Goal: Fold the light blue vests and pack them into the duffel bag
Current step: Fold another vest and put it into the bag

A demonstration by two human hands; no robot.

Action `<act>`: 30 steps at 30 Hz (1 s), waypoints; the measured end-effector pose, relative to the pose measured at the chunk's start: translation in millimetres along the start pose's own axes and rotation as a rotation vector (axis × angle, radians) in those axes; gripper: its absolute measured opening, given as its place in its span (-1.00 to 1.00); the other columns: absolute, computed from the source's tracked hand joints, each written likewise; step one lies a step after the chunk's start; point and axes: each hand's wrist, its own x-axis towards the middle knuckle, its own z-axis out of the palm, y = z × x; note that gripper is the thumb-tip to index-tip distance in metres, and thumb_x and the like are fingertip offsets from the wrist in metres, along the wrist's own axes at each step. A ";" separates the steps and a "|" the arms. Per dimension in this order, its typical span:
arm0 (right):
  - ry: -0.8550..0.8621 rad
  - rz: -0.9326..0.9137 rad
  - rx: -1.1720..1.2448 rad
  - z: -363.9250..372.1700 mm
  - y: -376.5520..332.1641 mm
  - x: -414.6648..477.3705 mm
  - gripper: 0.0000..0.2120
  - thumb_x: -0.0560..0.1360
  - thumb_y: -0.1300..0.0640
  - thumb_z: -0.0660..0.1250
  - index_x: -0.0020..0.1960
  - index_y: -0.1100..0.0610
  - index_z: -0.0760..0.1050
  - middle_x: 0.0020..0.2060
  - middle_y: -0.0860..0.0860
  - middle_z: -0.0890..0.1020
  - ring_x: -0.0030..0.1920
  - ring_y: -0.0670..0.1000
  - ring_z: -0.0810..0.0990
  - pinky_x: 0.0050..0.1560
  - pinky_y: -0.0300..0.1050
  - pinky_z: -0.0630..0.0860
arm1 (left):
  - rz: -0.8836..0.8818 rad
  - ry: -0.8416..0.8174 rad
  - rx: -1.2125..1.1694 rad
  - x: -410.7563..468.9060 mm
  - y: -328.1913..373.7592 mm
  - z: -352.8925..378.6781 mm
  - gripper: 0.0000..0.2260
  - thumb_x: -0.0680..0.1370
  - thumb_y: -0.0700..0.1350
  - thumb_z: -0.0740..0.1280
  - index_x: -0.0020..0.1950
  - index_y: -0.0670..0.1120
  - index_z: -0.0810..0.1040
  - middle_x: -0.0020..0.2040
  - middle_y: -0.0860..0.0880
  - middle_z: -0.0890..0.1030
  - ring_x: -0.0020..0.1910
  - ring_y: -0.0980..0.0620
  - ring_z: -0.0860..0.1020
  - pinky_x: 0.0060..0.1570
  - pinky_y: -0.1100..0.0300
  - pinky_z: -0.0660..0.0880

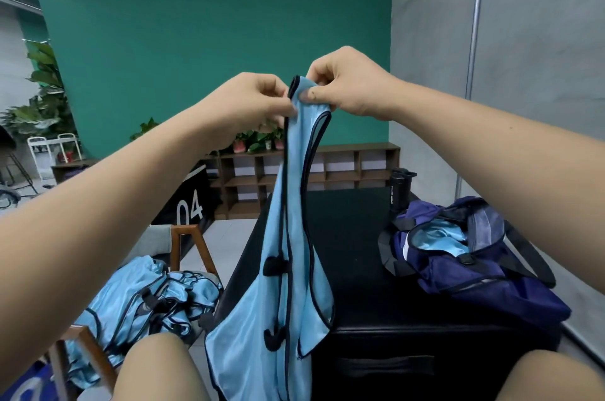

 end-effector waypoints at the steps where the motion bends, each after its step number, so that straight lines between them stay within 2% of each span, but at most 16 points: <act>1: -0.006 -0.003 -0.011 3.5 -1.1 -0.6 -0.88 0.47 0.04 0.53 -0.14 0.08 0.66 -0.34 -0.06 0.64 -0.33 -0.06 0.57 -0.16 0.13 0.63 | -0.001 0.008 -0.050 1.7 -0.3 4.1 -0.89 0.56 -0.15 0.52 0.00 -0.11 0.63 -0.20 -0.05 0.68 -0.26 0.09 0.61 -0.16 0.14 0.54; 3: -0.001 0.000 -0.017 9.6 -0.7 -3.4 -0.89 0.47 0.02 0.54 -0.13 0.04 0.65 -0.32 -0.09 0.65 -0.32 -0.09 0.55 -0.16 0.10 0.61 | 0.020 0.054 -0.095 4.8 -1.2 9.5 -0.90 0.60 -0.14 0.50 0.04 -0.10 0.61 -0.19 -0.04 0.66 -0.31 0.12 0.59 -0.24 0.24 0.51; 5: 0.011 0.035 0.031 16.2 3.8 -8.3 -0.87 0.48 0.00 0.54 -0.12 0.02 0.64 -0.31 -0.10 0.65 -0.32 -0.10 0.55 -0.21 0.04 0.58 | 0.022 0.097 -0.106 7.0 -4.8 11.2 -0.93 0.63 -0.13 0.47 0.05 -0.10 0.62 -0.15 -0.06 0.64 -0.32 0.12 0.54 -0.26 0.24 0.51; 9: 0.008 0.095 0.094 47.2 13.9 -29.0 -0.84 0.44 -0.01 0.50 -0.17 0.02 0.55 -0.30 -0.08 0.63 -0.28 -0.01 0.60 -0.16 0.11 0.62 | -0.005 0.063 -0.180 5.8 -13.0 15.3 -0.94 0.65 -0.11 0.43 0.05 -0.08 0.61 -0.06 -0.09 0.64 -0.12 -0.01 0.53 -0.19 0.16 0.49; 12: -0.119 0.164 0.189 85.9 23.3 -59.7 -0.85 0.45 0.02 0.51 -0.02 -0.02 0.60 -0.19 -0.09 0.74 -0.15 -0.06 0.73 0.02 0.13 0.70 | -0.020 0.085 -0.211 3.9 -17.0 13.8 -0.93 0.60 -0.04 0.46 -0.03 0.01 0.61 -0.07 -0.05 0.64 -0.09 -0.05 0.53 -0.09 0.00 0.45; 15: -0.265 0.264 0.253 125.7 39.1 -95.8 -0.76 0.47 -0.06 0.57 0.07 -0.07 0.60 -0.12 -0.09 0.75 -0.07 -0.06 0.73 0.08 0.06 0.69 | -0.048 0.104 -0.172 0.7 -22.9 9.2 -0.89 0.49 0.09 0.48 -0.13 0.10 0.61 -0.11 -0.01 0.64 -0.13 -0.06 0.53 -0.05 -0.09 0.34; 19: -0.331 0.357 0.324 170.8 60.0 -141.6 -0.72 0.44 -0.14 0.60 0.04 -0.08 0.60 -0.10 -0.09 0.73 -0.08 -0.09 0.70 0.06 -0.04 0.66 | -0.056 0.111 -0.170 -0.8 -32.6 7.1 -0.90 0.57 0.00 0.47 -0.07 0.03 0.60 -0.10 -0.04 0.61 -0.13 -0.04 0.51 -0.09 0.01 0.43; 22: -0.387 0.407 0.284 204.9 68.8 -179.7 -0.66 0.39 -0.23 0.60 -0.02 -0.10 0.57 -0.12 -0.09 0.72 -0.13 -0.12 0.67 0.05 -0.02 0.67 | -0.064 0.113 -0.176 -1.5 -39.1 6.0 -0.90 0.57 -0.02 0.47 -0.06 0.01 0.60 -0.10 -0.08 0.58 -0.14 -0.07 0.47 -0.14 0.03 0.41; 25: -0.340 0.476 0.255 236.5 70.2 -218.9 -0.62 0.36 -0.25 0.57 -0.07 -0.08 0.46 -0.16 -0.08 0.65 -0.24 -0.11 0.57 -0.01 0.09 0.65 | -0.070 0.131 -0.184 -1.5 -43.3 5.2 -0.91 0.59 -0.04 0.47 -0.07 0.00 0.60 -0.10 -0.09 0.57 -0.13 -0.07 0.45 -0.16 0.05 0.41; 27: -0.201 0.514 0.195 253.6 65.1 -244.9 -0.57 0.36 -0.29 0.50 -0.07 -0.11 0.34 -0.14 -0.11 0.57 -0.21 -0.11 0.54 -0.12 0.04 0.60 | -0.072 0.143 -0.193 -2.0 -44.9 5.2 -0.90 0.56 -0.02 0.48 -0.08 0.01 0.60 -0.11 -0.08 0.58 -0.14 -0.08 0.46 -0.12 -0.01 0.40; 30: -0.056 0.490 0.104 276.6 56.4 -279.6 -0.54 0.40 -0.31 0.44 -0.05 -0.11 0.23 -0.10 -0.14 0.45 -0.12 -0.06 0.51 -0.13 -0.08 0.53 | -0.078 0.159 -0.197 -3.3 -46.1 4.9 -0.90 0.52 0.02 0.48 -0.08 0.04 0.61 -0.10 -0.07 0.60 -0.15 -0.08 0.48 -0.07 -0.07 0.38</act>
